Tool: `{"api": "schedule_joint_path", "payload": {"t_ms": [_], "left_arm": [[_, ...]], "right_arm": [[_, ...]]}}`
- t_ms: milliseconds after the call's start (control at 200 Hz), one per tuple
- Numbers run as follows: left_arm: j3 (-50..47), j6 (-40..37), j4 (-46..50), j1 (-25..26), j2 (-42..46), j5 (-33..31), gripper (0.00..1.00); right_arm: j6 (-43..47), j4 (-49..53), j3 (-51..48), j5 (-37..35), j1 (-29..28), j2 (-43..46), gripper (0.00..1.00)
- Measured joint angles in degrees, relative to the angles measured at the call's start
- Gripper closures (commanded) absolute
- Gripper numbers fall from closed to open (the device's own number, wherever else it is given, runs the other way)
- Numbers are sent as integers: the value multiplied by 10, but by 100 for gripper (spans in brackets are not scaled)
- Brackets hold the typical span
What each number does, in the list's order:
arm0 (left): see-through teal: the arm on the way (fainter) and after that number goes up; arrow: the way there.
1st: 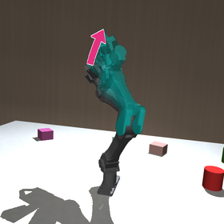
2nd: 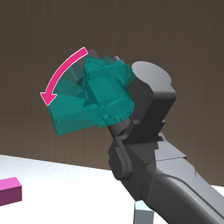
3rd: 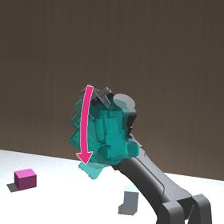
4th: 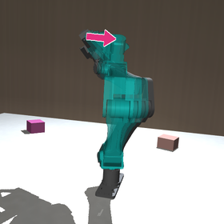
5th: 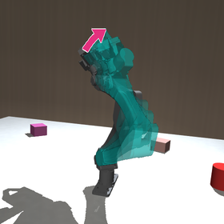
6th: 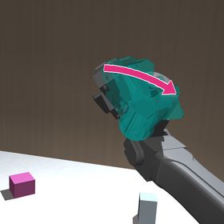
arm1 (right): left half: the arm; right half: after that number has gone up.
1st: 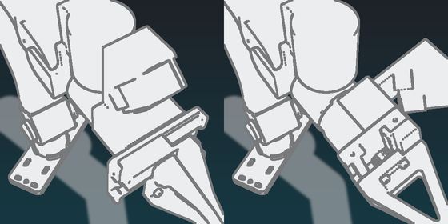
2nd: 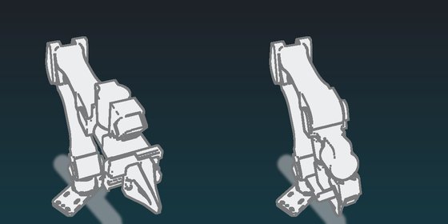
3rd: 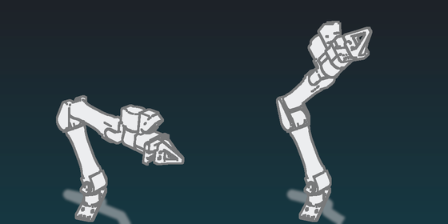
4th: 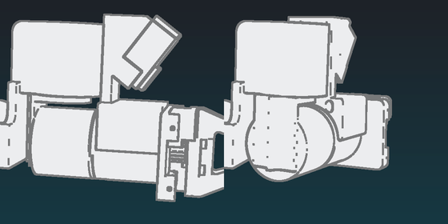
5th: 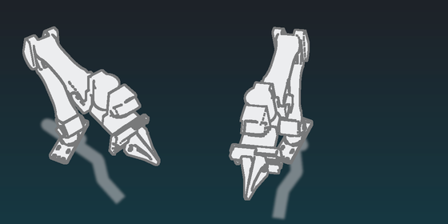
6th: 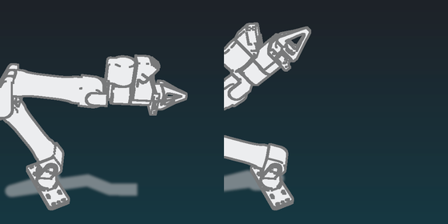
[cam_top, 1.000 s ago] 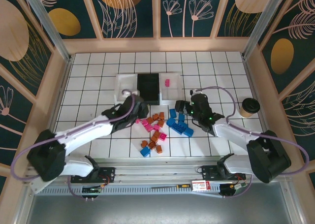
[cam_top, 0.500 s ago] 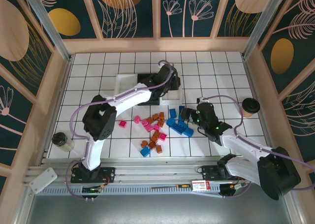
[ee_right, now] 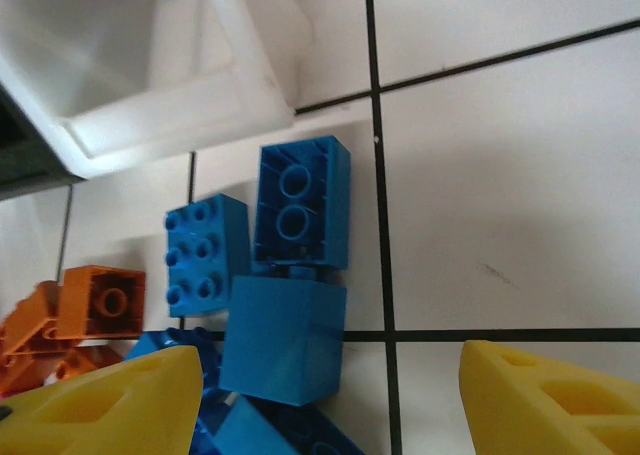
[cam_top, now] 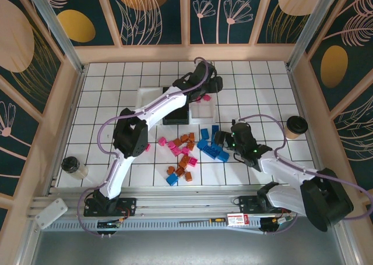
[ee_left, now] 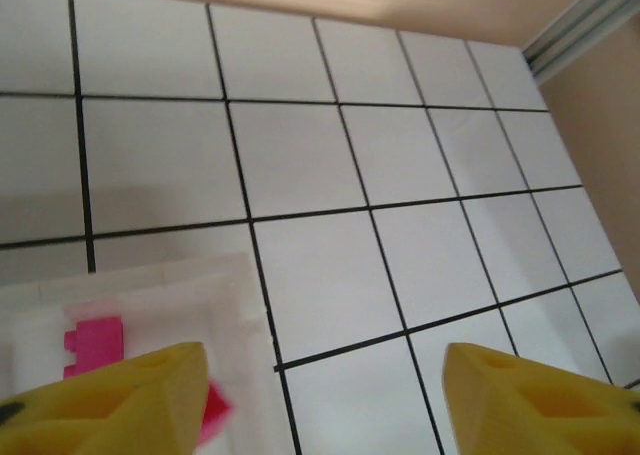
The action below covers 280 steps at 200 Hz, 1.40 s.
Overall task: Sort the legos into containers by color
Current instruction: Place the lego in the container, then pick up the lego from the center of the table.
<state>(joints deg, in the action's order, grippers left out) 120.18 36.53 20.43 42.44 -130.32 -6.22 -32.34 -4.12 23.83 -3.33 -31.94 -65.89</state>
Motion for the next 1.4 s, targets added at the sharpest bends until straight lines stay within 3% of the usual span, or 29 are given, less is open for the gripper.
{"api": "schedule_joint_path", "payload": {"t_ms": [95, 250, 405, 686, 931, 1116, 1276, 1401], "left_arm": [[-46, 1, -13, 0, 40, 10, 27], [-234, 7, -67, 3, 184, 23, 19], [-417, 20, -127, 11, 337, 26, 2], [-676, 52, -174, 14, 534, -14, 1], [-782, 64, -166, 14, 658, -63, 1], [-838, 69, -155, 14, 720, -91, 1], [-868, 73, -129, 14, 756, -111, 1], [-897, 80, -116, 14, 795, -119, 1]], "right_arm": [[-5, -5, 14, 0, 0, -35, 31], [-13, -29, 32, 0, -5, -82, 31], [-13, -48, 36, 0, -23, -105, 32], [-13, -56, 44, -5, -27, -156, 41], [-15, -45, 45, -34, -27, -155, 64], [3, -16, 44, -47, -23, -104, 78], [34, 28, 67, -39, -23, -31, 84], [61, 47, 144, -21, -43, -32, 84]]}}
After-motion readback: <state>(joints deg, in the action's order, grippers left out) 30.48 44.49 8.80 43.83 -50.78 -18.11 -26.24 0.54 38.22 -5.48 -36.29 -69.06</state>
